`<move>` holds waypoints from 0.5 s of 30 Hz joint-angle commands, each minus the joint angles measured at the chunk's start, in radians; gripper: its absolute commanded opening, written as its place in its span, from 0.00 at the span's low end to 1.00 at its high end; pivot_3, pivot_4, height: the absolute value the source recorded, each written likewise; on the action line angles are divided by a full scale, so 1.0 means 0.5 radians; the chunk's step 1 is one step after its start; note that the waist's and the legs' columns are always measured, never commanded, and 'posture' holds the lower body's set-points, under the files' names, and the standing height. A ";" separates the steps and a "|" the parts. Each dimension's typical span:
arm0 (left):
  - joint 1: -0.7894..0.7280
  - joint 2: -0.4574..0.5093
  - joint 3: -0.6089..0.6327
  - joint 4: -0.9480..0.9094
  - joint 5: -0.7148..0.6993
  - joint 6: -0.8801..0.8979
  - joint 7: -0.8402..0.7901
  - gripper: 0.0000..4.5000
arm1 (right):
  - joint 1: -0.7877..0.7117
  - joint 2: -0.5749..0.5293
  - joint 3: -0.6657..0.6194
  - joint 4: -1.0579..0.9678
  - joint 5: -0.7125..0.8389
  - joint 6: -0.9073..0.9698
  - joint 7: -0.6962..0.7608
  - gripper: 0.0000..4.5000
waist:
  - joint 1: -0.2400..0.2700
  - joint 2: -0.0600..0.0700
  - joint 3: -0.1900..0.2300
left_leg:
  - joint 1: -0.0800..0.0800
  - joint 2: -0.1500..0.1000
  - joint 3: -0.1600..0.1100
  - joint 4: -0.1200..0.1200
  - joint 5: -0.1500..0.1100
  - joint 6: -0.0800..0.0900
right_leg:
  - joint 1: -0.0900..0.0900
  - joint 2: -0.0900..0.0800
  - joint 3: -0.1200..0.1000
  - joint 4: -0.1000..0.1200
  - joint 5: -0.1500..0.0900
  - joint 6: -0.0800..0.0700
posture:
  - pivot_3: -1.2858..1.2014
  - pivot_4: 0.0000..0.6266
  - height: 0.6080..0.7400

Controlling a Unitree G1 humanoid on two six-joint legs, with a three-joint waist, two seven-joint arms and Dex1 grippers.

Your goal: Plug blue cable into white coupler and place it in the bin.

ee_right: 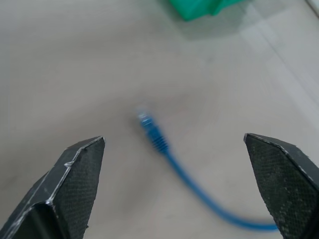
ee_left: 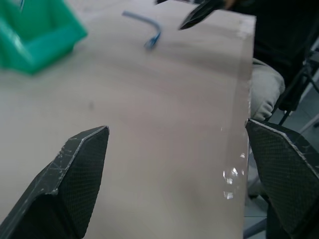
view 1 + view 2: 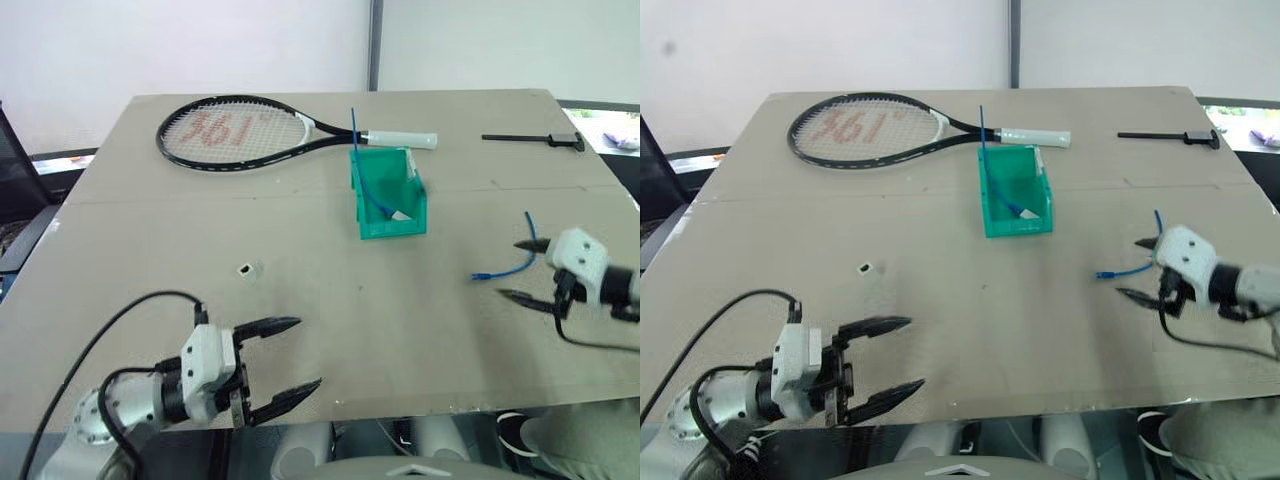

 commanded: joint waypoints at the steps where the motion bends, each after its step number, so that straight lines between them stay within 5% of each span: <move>1: -0.231 0.033 -0.072 0.049 -0.083 0.158 0.051 1.00 | -0.252 0.002 0.227 0.208 -0.129 -0.006 0.177 0.98 | 0.005 0.001 0.001 | -0.001 0.000 0.000 -0.001 0.000 0.000 | -0.001 0.000 0.000 0.000 0.000 0.000 | 0.52 0.24 1.00; 6: -0.429 0.008 -0.150 0.166 -0.050 0.234 0.055 1.00 | -0.594 0.091 0.537 0.636 -0.332 -0.101 0.382 0.93 | -0.001 0.001 0.002 | -0.004 -0.002 -0.002 -0.002 0.000 -0.001 | -0.003 0.002 0.000 -0.002 0.005 -0.009 | 0.52 0.24 1.00; 9: -0.431 -0.011 -0.157 0.164 -0.032 0.238 0.079 1.00 | -0.706 0.174 0.641 0.818 -0.416 -0.118 0.432 0.71 | -0.008 0.001 0.003 | -0.006 -0.003 0.001 -0.004 0.000 -0.001 | -0.004 0.000 0.002 -0.007 0.006 -0.009 | 0.52 0.24 1.00; 15: -0.367 -0.018 -0.150 0.087 -0.026 0.242 0.122 1.00 | -0.752 0.229 0.666 0.893 -0.462 -0.169 0.488 0.08 | -0.015 -0.001 0.003 | -0.002 -0.002 0.002 -0.002 -0.001 0.000 | 0.000 -0.001 0.003 -0.007 0.006 -0.009 | 0.52 0.24 1.00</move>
